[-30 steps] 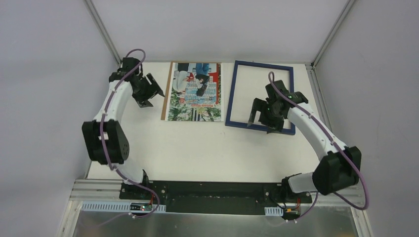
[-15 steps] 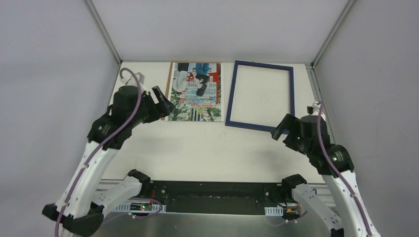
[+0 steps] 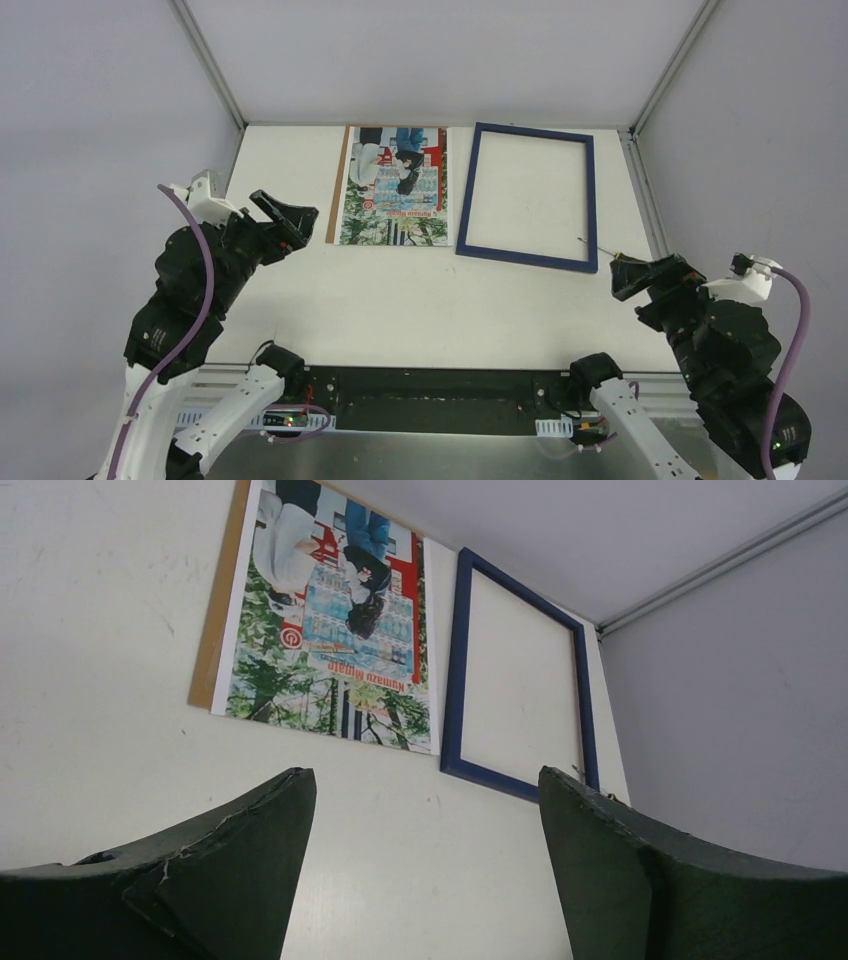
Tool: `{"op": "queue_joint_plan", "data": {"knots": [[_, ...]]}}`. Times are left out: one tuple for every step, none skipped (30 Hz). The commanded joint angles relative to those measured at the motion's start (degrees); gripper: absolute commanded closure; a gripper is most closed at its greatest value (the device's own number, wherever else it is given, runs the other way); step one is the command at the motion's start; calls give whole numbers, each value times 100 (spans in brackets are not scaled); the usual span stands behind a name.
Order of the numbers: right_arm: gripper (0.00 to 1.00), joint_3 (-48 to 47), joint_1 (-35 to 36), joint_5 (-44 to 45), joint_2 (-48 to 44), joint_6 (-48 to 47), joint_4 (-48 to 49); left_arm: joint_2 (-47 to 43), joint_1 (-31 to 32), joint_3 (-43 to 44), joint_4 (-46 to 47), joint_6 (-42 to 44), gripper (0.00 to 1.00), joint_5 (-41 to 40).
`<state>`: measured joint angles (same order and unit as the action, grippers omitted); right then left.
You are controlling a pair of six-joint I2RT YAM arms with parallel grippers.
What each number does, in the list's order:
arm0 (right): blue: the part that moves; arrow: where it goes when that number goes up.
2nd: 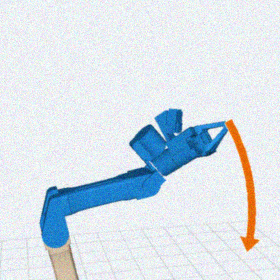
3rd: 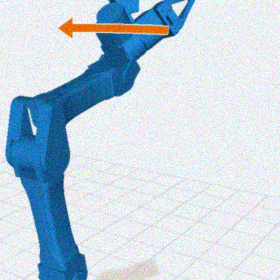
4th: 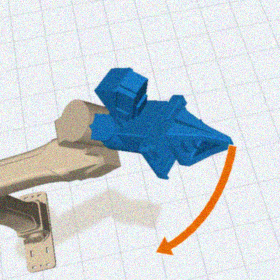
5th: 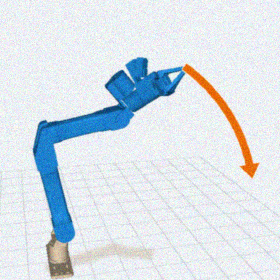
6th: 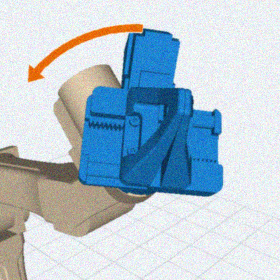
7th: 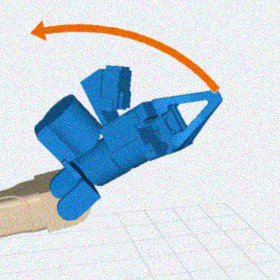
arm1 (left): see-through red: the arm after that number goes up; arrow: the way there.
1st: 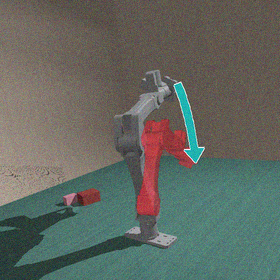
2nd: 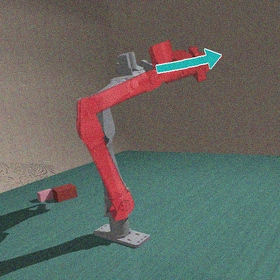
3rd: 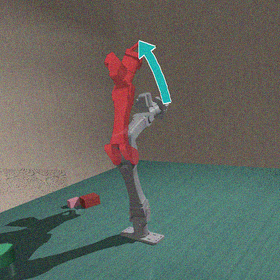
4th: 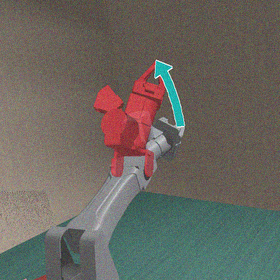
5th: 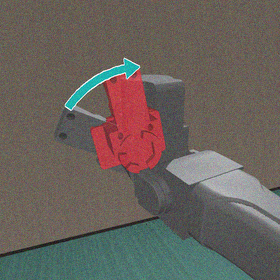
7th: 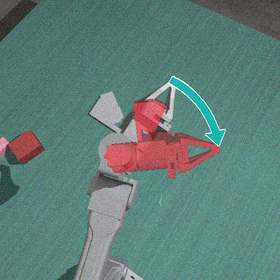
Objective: Take the photo out of the frame
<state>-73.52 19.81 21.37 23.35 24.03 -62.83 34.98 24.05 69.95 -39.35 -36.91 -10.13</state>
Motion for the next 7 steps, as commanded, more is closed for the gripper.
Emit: {"op": "queue_joint_plan", "data": {"knots": [[1, -182, 15, 193, 204, -13, -56, 36, 38, -23, 131, -93, 16, -138], [1, -125, 10, 152, 217, -34, -38, 62, 38, 3, 130, -89, 16, -143], [1, -86, 8, 184, 248, 0, -38, 91, 38, 19, 126, -97, 16, -142], [1, -56, 15, 256, 278, 45, -72, 127, 38, 47, 129, -93, 16, -134], [1, -19, 14, 303, 292, 59, -48, 164, 38, 71, 130, -89, 16, -130], [1, 24, 21, 277, 295, 23, -12, 199, 38, 83, 130, -93, 16, -130], [1, 34, 13, 201, 301, -56, 20, 228, 38, 96, 130, -92, 16, -124]]}}
